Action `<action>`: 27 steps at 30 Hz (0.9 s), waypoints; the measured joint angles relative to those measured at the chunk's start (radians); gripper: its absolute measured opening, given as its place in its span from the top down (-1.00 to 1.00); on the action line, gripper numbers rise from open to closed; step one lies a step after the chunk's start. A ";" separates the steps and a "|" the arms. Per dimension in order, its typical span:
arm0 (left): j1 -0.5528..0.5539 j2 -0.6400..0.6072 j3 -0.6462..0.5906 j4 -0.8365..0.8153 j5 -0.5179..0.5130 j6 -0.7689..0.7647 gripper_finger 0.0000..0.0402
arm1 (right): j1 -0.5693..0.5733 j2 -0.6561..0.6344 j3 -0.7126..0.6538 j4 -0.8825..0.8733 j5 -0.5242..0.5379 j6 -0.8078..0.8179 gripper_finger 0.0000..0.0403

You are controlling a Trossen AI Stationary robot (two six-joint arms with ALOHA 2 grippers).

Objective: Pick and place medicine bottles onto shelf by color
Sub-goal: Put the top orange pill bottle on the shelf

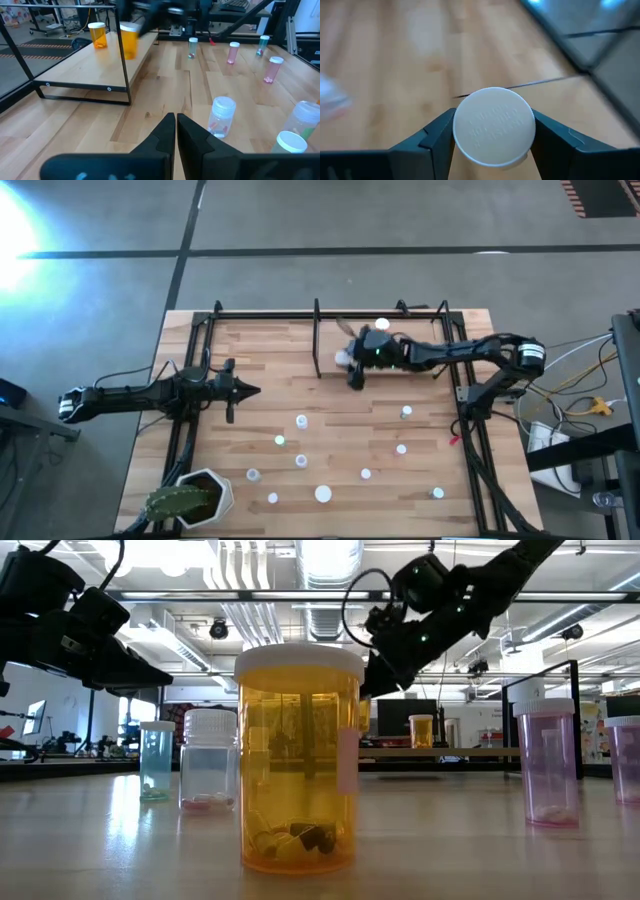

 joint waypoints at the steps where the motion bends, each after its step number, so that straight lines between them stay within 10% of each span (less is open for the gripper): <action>1: 0.000 0.000 0.000 0.000 0.000 0.000 1.00 | -0.031 0.004 0.000 0.011 0.001 0.012 -0.02; 13: 0.000 0.000 0.000 0.000 0.000 0.000 1.00 | -0.265 0.167 0.007 0.289 -0.095 0.179 -0.02; 27: 0.000 0.000 0.000 0.000 0.000 0.000 1.00 | -0.270 0.243 0.182 0.055 -0.114 0.119 -0.09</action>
